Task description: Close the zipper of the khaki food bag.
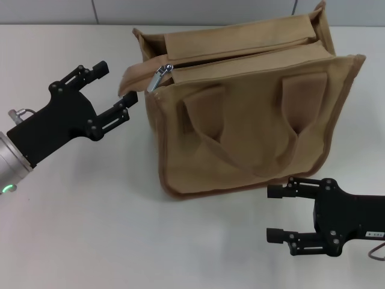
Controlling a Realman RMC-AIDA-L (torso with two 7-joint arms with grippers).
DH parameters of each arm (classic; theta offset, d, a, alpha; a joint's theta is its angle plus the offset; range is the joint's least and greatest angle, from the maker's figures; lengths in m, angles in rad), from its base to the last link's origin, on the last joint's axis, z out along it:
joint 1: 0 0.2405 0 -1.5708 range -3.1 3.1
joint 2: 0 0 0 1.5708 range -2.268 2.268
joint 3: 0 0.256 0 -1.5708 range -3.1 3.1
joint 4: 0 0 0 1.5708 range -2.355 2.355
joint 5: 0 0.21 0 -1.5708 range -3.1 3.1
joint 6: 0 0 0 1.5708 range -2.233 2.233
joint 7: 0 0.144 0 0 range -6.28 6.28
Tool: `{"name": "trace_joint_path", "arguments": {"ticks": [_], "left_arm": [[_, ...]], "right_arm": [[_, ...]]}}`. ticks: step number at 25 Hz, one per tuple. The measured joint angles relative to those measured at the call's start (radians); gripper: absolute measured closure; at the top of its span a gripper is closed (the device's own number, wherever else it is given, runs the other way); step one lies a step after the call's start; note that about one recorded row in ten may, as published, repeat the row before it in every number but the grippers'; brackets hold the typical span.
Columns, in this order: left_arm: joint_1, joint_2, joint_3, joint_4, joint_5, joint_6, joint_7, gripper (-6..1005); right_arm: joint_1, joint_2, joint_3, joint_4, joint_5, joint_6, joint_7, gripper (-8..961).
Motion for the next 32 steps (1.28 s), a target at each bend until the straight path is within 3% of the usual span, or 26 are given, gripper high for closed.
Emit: {"name": "trace_joint_path", "arguments": {"ticks": [8,14,25,29,32], "left_arm": [[-0.007,-0.001,0.006,-0.002,0.000,0.001,0.030,268],[-0.008,0.001,0.006,0.004,0.000,0.011,0.046,490],[-0.006,0.002,0.006,0.007,0.001,0.040,0.046,729],[-0.001,0.004,0.002,0.008,0.001,0.063,0.046,953],[0.000,0.004,0.002,0.009,0.001,0.078,0.046,984]], "right_arm": [[0.002,0.000,0.001,0.002,0.002,0.007,0.000,193],[0.002,-0.001,0.001,0.001,0.003,0.007,-0.001,193],[0.002,-0.002,0.002,0.006,0.010,0.006,-0.007,194],[0.002,0.000,0.002,0.006,0.011,0.000,-0.008,195],[0.002,0.001,0.002,0.006,0.011,-0.002,-0.009,195]]}}
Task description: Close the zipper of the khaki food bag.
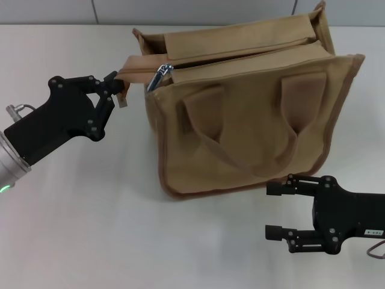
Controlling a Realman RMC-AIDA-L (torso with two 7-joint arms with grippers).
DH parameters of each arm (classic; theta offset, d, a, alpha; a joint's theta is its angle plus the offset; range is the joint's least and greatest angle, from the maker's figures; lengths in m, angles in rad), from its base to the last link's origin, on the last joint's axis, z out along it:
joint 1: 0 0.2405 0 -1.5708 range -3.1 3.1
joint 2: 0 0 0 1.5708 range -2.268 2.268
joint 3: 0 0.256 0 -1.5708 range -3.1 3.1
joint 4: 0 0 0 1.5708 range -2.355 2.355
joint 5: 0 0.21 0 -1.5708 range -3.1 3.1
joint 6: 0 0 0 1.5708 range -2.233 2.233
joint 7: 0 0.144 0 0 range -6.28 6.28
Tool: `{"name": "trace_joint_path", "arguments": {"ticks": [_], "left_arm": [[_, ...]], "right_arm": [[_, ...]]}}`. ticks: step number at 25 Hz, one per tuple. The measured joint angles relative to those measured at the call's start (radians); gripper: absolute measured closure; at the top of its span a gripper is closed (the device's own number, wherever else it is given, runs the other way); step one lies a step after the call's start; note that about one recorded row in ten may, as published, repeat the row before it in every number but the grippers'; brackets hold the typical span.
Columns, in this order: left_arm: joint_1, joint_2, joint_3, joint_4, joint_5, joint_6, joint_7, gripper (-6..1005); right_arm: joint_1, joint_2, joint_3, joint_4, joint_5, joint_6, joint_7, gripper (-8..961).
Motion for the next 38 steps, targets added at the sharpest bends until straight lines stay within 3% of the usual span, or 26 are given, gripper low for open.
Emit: {"name": "trace_joint_path", "arguments": {"ticks": [10,15,38], "left_arm": [[-0.006,-0.001,-0.004,0.002,-0.001,0.037,-0.004,984],[-0.008,-0.001,-0.016,0.002,-0.005,0.038,-0.018,984],[-0.048,0.002,-0.017,0.073,-0.031,0.067,-0.280,983]], "right_arm": [[0.006,0.000,0.000,0.001,0.025,-0.067,0.013,195],[0.016,-0.018,-0.001,-0.009,0.074,-0.163,0.073,195],[0.038,-0.017,-0.008,-0.004,0.073,-0.147,0.117,196]]}}
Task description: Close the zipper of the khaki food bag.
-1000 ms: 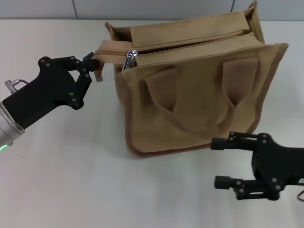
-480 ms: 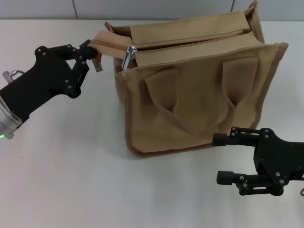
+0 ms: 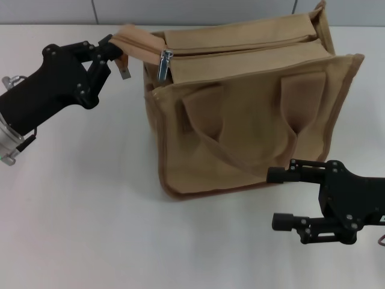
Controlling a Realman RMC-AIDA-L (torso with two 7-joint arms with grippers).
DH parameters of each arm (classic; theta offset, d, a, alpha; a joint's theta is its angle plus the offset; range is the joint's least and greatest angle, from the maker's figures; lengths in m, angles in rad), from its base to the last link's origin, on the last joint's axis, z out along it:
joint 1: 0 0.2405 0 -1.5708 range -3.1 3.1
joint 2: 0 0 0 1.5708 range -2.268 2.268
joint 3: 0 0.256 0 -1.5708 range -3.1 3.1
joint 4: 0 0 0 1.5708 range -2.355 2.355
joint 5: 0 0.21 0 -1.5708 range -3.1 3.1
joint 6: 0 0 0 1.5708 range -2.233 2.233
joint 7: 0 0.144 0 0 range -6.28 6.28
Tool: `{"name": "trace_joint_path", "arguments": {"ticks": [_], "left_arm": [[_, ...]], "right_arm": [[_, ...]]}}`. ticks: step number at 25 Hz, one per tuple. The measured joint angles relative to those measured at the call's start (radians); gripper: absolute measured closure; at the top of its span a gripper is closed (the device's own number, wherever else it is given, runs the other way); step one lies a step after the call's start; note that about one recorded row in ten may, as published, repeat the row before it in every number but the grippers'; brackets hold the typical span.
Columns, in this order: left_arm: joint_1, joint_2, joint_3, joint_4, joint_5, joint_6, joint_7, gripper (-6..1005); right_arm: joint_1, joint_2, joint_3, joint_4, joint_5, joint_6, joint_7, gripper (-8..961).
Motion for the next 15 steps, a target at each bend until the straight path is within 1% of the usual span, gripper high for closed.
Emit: {"name": "trace_joint_path", "arguments": {"ticks": [6,7,8,9,12,14,15], "left_arm": [[-0.010,0.000,0.002,0.011,0.000,0.020,-0.022,983],[-0.011,-0.001,0.000,0.011,0.000,0.025,-0.022,983],[-0.011,-0.001,0.000,0.011,0.000,0.025,-0.022,983],[-0.011,-0.001,0.000,0.011,0.000,0.025,-0.022,983],[-0.012,-0.002,0.000,0.015,0.000,0.027,-0.022,983],[-0.013,-0.003,0.000,0.016,0.000,0.027,-0.023,983],[-0.013,-0.003,0.000,0.016,0.000,0.027,-0.023,983]], "right_arm": [[0.019,-0.002,0.007,-0.010,0.078,-0.046,0.108,196],[0.041,-0.009,0.008,-0.026,0.138,-0.068,0.218,196],[0.055,-0.013,0.008,-0.035,0.166,-0.073,0.280,196],[0.055,-0.013,0.008,-0.035,0.166,-0.073,0.280,196],[0.110,-0.028,0.007,-0.048,0.232,-0.075,0.458,196],[0.212,-0.048,0.001,-0.051,0.257,-0.060,0.655,196],[0.212,-0.048,0.001,-0.051,0.257,-0.060,0.655,196]]}}
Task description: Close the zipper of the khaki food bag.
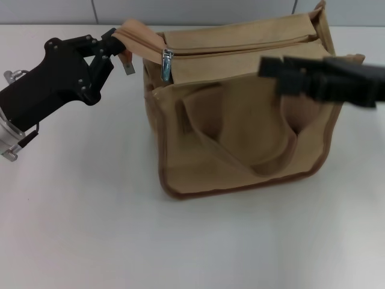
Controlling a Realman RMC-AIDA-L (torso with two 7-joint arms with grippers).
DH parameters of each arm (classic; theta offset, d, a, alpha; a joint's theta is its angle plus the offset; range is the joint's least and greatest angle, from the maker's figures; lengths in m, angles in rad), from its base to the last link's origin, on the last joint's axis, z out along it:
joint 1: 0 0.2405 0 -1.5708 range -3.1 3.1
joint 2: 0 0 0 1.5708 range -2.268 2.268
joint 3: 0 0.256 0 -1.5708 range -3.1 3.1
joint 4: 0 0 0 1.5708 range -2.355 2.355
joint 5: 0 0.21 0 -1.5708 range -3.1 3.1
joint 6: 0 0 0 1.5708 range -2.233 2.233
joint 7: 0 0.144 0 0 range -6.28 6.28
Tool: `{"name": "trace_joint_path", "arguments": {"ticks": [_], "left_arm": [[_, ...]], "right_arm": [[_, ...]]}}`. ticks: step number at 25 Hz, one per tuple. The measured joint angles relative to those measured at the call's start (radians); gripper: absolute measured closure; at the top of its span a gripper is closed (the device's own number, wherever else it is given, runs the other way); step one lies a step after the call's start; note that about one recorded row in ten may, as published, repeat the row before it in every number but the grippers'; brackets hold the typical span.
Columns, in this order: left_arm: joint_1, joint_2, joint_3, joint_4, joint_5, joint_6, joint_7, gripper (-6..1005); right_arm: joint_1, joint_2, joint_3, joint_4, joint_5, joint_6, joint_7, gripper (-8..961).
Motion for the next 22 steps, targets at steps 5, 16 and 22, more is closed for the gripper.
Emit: {"name": "trace_joint_path", "arguments": {"ticks": [5,16,22], "left_arm": [[-0.001,0.000,0.000,0.001,-0.008,0.001,-0.002,983],[-0.010,0.000,0.006,0.003,-0.020,0.008,-0.016,983],[-0.012,0.000,0.004,0.003,-0.021,0.008,-0.018,983]], "right_arm": [[0.103,-0.016,-0.004,-0.026,-0.001,0.058,0.210,196],[0.219,-0.028,-0.166,-0.083,-0.009,0.229,0.473,196],[0.249,-0.029,-0.261,-0.085,-0.011,0.279,0.552,196]]}}
